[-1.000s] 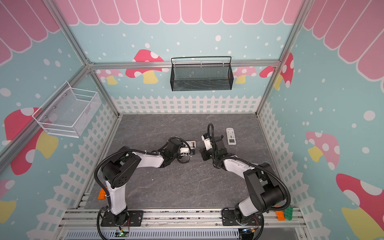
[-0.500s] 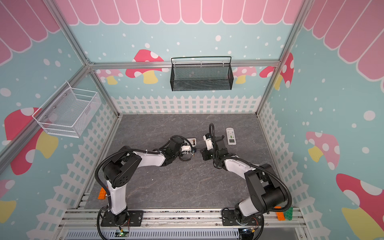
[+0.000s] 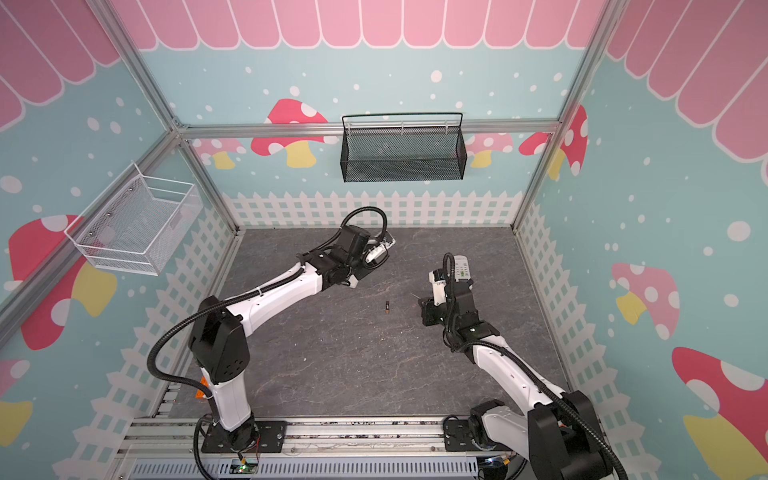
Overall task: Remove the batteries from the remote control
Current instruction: 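Set the remote on the table and open the left gripper while the right draws back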
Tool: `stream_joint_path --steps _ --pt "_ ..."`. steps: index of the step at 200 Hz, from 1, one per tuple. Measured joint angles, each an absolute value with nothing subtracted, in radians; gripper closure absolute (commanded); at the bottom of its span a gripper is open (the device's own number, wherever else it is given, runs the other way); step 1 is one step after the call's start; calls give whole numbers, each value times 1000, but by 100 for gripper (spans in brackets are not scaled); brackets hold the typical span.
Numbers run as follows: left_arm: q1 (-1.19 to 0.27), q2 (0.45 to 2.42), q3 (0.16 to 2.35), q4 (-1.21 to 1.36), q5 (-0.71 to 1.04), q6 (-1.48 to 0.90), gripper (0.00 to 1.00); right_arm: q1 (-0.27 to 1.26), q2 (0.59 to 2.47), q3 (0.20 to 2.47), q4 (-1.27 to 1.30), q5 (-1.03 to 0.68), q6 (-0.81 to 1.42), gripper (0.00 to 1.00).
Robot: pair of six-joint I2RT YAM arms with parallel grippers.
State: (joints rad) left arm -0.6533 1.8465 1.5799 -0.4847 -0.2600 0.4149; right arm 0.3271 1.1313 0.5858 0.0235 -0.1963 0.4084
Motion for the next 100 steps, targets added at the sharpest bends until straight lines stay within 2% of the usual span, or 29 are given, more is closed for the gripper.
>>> stream_joint_path --steps 35,66,100 --pt "-644 1711 1335 -550 -171 122 82 353 1158 587 11 -210 432 100" --pt "-654 1691 1126 -556 -77 -104 80 426 1161 587 -30 -223 467 100" --pt "-656 1691 1058 -589 -12 -270 81 493 1150 586 -57 -225 509 100"
